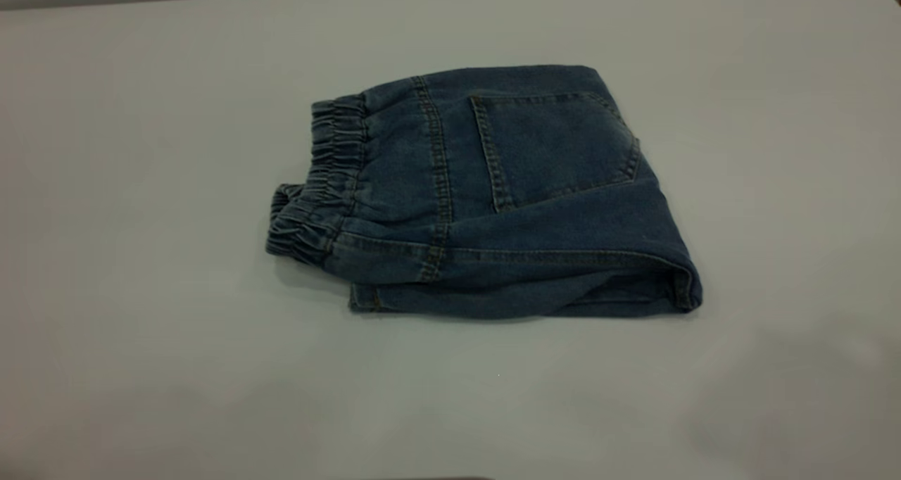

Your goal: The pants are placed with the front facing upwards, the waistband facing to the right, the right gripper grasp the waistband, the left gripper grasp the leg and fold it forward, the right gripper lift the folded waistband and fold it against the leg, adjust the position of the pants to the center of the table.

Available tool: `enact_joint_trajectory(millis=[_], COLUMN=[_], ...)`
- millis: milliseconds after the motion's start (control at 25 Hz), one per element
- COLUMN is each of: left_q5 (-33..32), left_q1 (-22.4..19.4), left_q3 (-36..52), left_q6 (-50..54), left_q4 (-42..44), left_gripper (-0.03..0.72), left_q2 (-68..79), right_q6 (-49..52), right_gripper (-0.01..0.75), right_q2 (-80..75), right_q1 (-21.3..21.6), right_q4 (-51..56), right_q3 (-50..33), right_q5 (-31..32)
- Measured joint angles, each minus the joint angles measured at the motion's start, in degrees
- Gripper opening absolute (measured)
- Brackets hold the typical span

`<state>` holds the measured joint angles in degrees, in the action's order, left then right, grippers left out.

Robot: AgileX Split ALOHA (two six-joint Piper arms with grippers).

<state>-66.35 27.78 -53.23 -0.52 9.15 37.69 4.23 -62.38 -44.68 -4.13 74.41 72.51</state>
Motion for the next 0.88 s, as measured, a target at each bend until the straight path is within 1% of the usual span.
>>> enact_joint_trajectory(millis=[120,200,320,440,560,760,880], left_q5=[0.00,0.00,0.00,0.28,0.66,3.38,3.04], left_q1=[0.00,0.00,0.00,0.00,0.00,0.00,0.00], left_q3=[10.13,14.76,18.08,18.51,18.72,22.39,24.56], left_q6=[2.19,4.27,6.12,6.42,6.55,6.67,6.20], left_q4=[-1.35,-1.54,-1.80,-2.37,-2.43,-2.97,-4.89], left_gripper=[0.265,0.269,0.303,0.365,0.410,0.419,0.420], left_q2=[-4.76,-7.82,-11.58,-14.69,-16.66,-17.38,-17.43], right_q6=[2.81,4.50,5.41,5.53,5.53,5.47,5.47], right_gripper=[0.421,0.421,0.421,0.421,0.421,0.421,0.421], right_q2=[5.48,9.37,16.28,23.43,30.70,40.59,44.38], right_q1=[0.00,0.00,0.00,0.00,0.00,0.00,0.00], right_q4=[-0.50,-0.39,0.25,1.06,1.38,1.61,1.68], right_q3=[-11.58,-18.87,-28.00,-35.24,-40.26,-46.70,-47.17], right_q5=[-0.11,-0.18,-0.66,-2.98,-4.24,-6.75,-7.61])
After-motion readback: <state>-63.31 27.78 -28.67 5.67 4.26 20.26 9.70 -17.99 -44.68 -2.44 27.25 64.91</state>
